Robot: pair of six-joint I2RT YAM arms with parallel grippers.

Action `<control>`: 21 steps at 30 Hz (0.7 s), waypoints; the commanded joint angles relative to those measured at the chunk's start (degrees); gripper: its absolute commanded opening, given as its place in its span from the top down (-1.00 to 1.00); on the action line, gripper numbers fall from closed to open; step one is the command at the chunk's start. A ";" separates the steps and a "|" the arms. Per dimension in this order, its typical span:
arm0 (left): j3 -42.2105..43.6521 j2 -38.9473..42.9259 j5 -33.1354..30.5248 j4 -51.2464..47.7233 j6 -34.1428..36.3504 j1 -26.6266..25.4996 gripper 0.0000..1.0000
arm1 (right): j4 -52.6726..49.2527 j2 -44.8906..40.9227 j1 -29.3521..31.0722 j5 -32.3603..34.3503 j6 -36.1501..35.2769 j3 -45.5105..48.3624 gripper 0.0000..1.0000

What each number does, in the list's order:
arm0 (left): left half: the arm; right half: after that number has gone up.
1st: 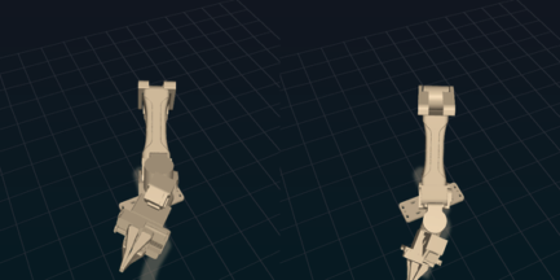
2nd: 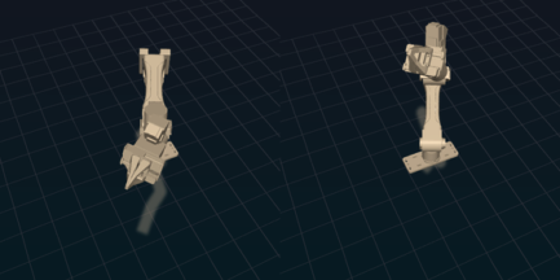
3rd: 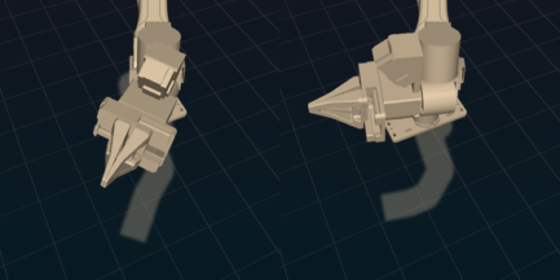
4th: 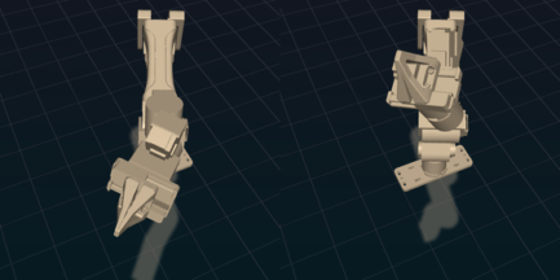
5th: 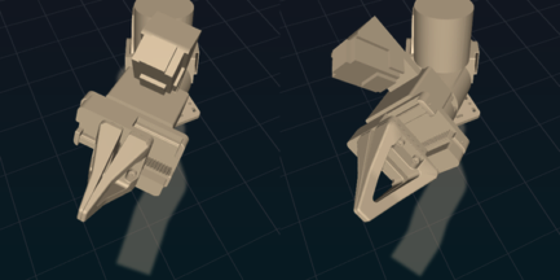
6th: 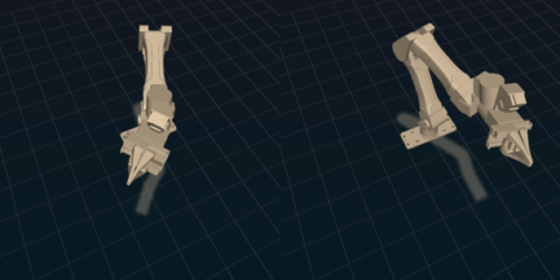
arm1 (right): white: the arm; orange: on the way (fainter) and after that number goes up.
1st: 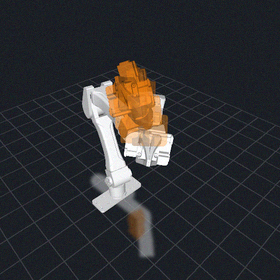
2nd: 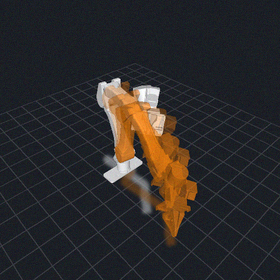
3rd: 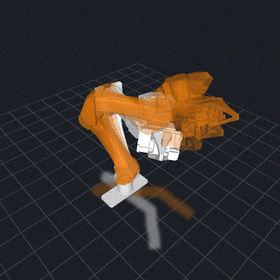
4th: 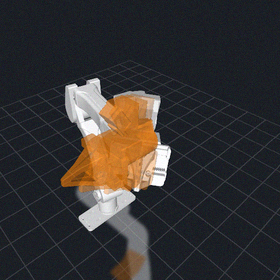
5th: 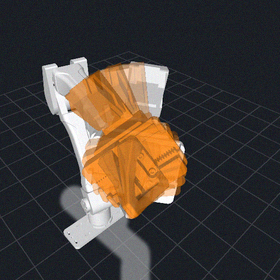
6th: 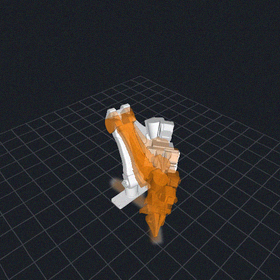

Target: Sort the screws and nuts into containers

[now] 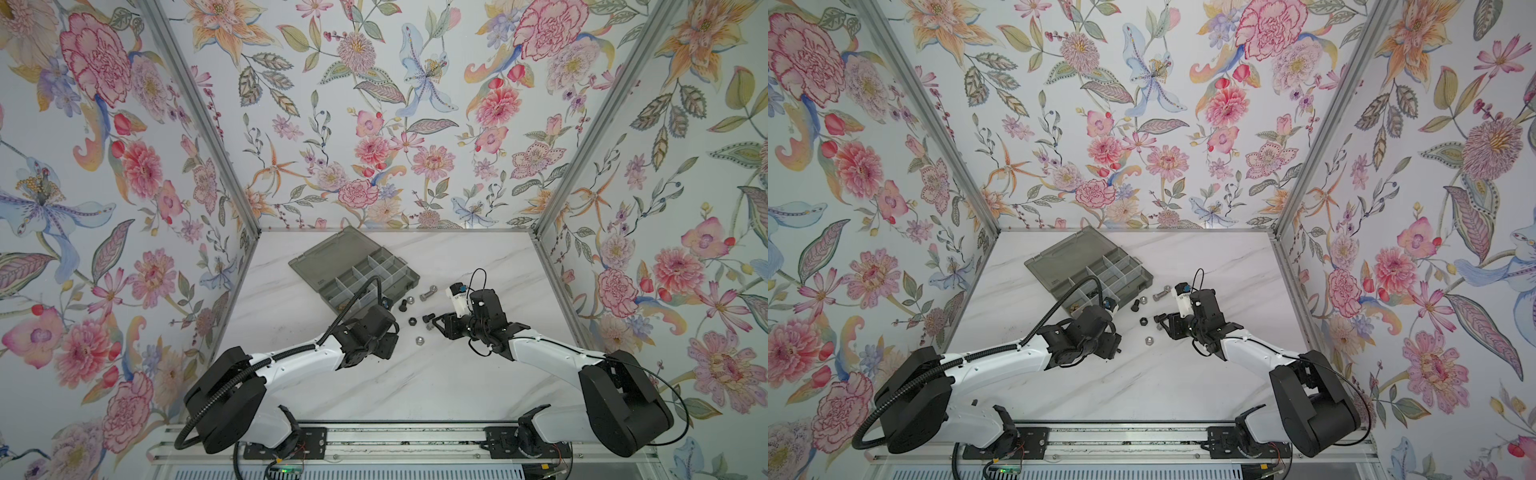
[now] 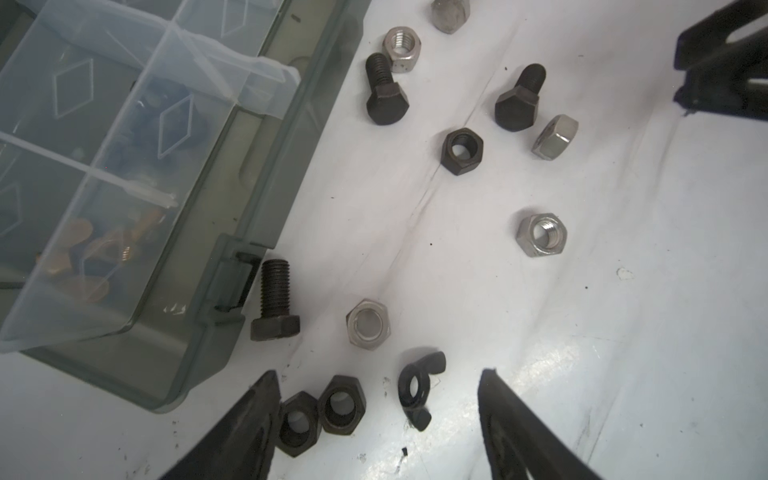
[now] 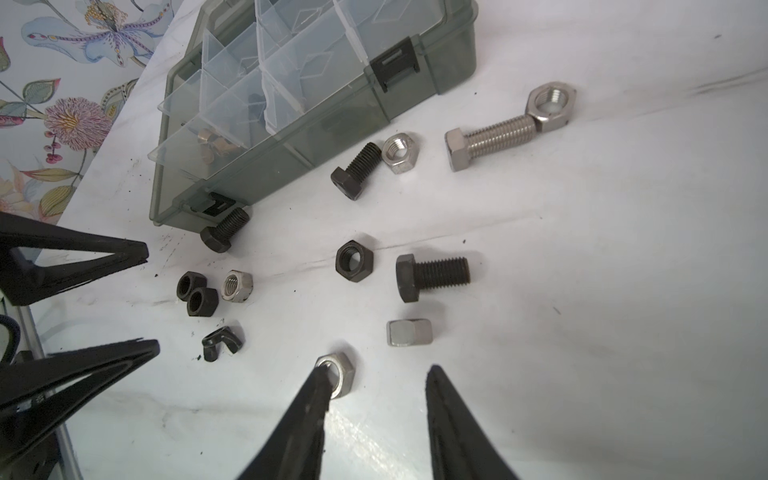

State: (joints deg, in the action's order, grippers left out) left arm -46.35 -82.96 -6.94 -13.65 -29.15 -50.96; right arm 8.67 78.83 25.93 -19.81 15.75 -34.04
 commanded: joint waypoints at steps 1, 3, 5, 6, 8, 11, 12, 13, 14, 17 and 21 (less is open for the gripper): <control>-2.54 -2.71 -3.62 -2.70 0.08 -2.36 -0.43 | 1.26 -1.13 -0.53 -1.67 1.12 1.08 0.18; -3.00 -4.27 -4.02 -2.63 -0.36 -3.36 -0.36 | 1.26 -1.04 -0.53 -2.06 1.04 1.11 0.18; -3.20 -5.58 -3.81 -2.44 -0.88 -4.21 -0.30 | 1.26 -1.12 -0.53 -2.26 0.96 1.17 0.18; -3.14 -6.05 -3.71 -2.18 -1.15 -4.61 -0.26 | 1.21 -1.20 -0.53 -2.29 0.99 1.26 0.17; -2.92 -6.08 -4.25 -2.02 -1.86 -5.16 -0.15 | 1.26 -1.34 -0.58 -2.25 1.05 1.48 0.17; -2.62 -7.96 -4.82 -2.08 -2.38 -5.29 -0.06 | 1.45 -1.17 -0.62 -2.36 1.20 1.61 0.17; -2.61 -8.10 -5.01 -2.17 -2.24 -5.29 -0.05 | 1.52 -1.07 -0.55 -2.40 1.29 1.61 0.17; -2.61 -8.18 -5.02 -2.26 -2.10 -5.36 -0.04 | 1.60 -0.96 -0.62 -2.34 1.35 1.61 0.17; -2.69 -8.25 -4.95 -2.35 -1.91 -5.29 -0.04 | 1.68 -0.88 -0.62 -2.38 1.41 1.61 0.17; -3.04 -9.10 -4.35 -2.69 -1.50 -5.29 0.01 | 1.96 -0.52 -0.62 -2.35 1.72 1.61 0.17; -2.92 -10.00 -3.76 -2.81 -1.53 -5.49 0.07 | 1.97 -0.34 -0.60 -2.42 1.93 1.61 0.17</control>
State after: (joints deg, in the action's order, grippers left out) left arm -48.31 -91.98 -9.87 -15.00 -30.81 -55.81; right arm 9.37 78.74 25.63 -21.71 16.97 -32.97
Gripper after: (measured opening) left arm 0.468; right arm 0.415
